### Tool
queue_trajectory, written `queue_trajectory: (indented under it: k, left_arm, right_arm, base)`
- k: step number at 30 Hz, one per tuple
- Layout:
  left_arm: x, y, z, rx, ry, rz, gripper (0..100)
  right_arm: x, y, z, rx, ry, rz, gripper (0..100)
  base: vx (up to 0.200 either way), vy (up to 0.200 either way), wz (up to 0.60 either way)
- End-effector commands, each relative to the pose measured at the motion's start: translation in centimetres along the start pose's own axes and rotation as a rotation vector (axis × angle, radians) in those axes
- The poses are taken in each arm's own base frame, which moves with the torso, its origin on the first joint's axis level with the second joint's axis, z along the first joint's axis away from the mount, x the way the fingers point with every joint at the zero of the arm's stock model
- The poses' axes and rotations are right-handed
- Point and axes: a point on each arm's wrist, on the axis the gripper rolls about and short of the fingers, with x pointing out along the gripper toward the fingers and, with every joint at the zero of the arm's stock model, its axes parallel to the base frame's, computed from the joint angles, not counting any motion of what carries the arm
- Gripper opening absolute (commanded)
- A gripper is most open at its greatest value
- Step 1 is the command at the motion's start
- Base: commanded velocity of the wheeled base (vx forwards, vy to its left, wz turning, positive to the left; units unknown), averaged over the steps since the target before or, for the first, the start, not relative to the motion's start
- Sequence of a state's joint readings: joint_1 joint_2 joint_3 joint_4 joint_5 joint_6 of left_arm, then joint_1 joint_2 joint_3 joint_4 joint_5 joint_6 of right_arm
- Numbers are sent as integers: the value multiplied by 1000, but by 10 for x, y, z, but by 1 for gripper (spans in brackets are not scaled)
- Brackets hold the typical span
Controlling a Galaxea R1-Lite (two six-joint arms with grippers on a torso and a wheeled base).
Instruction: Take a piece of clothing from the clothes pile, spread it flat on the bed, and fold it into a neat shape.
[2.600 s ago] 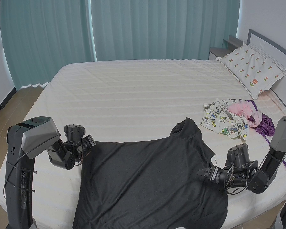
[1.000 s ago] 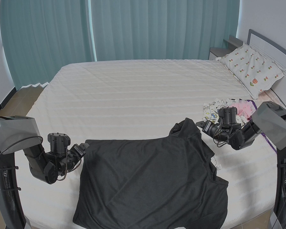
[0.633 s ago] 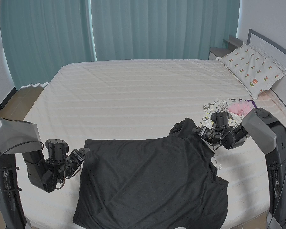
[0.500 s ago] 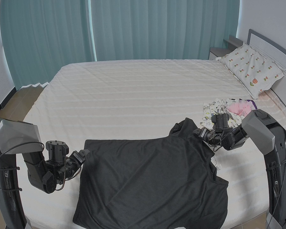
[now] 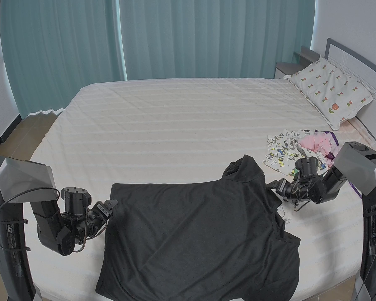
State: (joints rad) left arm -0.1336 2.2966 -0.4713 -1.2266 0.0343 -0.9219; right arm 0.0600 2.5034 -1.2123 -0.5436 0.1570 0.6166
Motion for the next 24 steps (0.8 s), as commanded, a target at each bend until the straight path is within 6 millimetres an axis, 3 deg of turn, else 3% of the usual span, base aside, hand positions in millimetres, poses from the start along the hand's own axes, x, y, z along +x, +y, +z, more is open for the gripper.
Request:
queue_trajectory:
  k: [1, 6, 19, 20, 24]
  left_arm:
    - [1, 2, -1, 0, 5, 6, 100]
    - [0, 2, -2, 1, 9, 10, 100]
    - [0, 2, -4, 5, 13, 8, 100]
    - [0, 2, -4, 5, 12, 7, 100]
    - [1, 3, -4, 5, 13, 10, 100]
  right_arm:
    - [-40, -16, -9, -34, 66, 58, 100]
    - [-36, -25, -22, -114, 93, 62, 100]
    - [-6, -18, -21, -58, 87, 75, 100]
    - [-6, -18, -21, -57, 87, 75, 0]
    - [1, -21, -17, -51, 59, 58, 0]
  base:
    - [0, 0, 0]
    - [0, 0, 0]
    - [0, 0, 0]
    - [0, 0, 0]
    - [0, 0, 0]
